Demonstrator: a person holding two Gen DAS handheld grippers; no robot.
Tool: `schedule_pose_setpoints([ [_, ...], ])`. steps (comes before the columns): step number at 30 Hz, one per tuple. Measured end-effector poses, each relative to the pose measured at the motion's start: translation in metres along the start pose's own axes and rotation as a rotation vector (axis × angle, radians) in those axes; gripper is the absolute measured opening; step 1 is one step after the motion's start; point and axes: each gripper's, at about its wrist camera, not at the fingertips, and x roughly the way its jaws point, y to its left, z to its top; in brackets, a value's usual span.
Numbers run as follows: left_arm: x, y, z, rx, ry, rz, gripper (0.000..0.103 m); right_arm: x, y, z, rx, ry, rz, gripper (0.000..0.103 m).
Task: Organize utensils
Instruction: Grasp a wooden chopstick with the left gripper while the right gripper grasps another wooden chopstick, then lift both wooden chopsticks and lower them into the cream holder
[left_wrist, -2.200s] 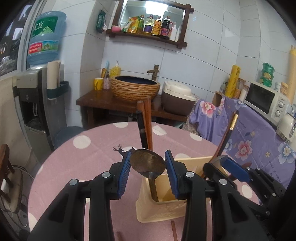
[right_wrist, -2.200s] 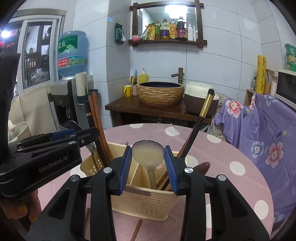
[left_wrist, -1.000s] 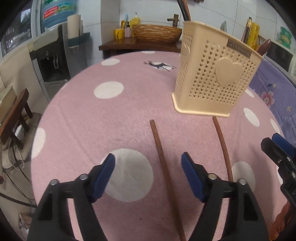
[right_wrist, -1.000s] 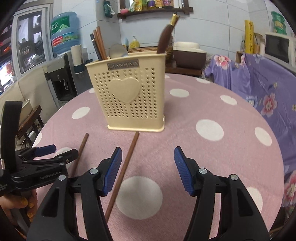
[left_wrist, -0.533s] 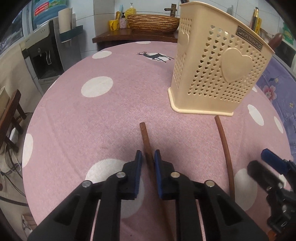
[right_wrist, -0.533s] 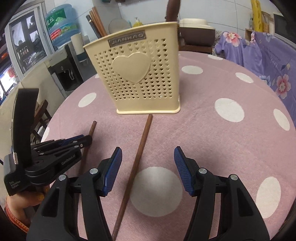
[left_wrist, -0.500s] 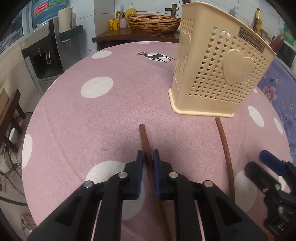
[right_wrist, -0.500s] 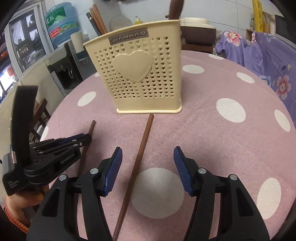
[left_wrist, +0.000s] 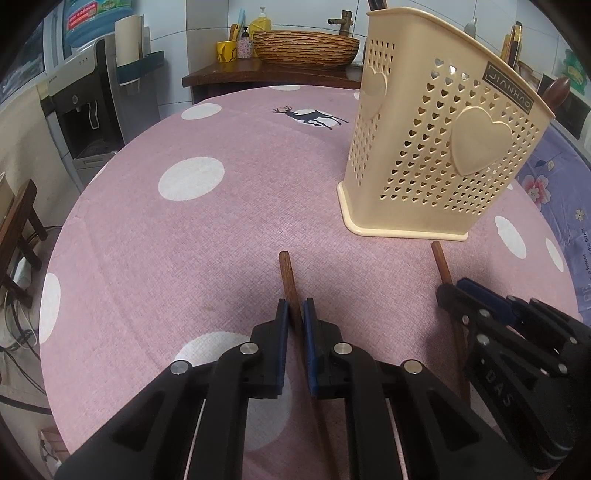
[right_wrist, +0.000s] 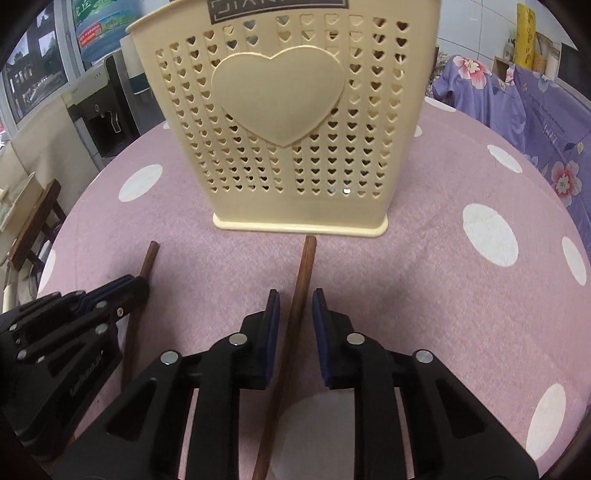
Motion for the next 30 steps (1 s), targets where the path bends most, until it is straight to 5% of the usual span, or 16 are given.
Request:
schedule_pose_setpoints([
  [9, 0.001, -0.002, 0.0, 0.008, -0.008, 0.01, 0.01, 0.005, 0.001, 0.006, -0.015, -0.013, -0.014, 0.011],
  [19, -0.003, 0.005, 0.003, -0.037, -0.007, -0.02, 0.009, -0.015, -0.021, -0.001, 0.083, -0.03, 0.155, 0.008],
  [30, -0.092, 0.005, 0.024, -0.058, -0.234, -0.158, 0.008, -0.108, -0.054, -0.001, 0.123, -0.257, 0.33, 0.008],
])
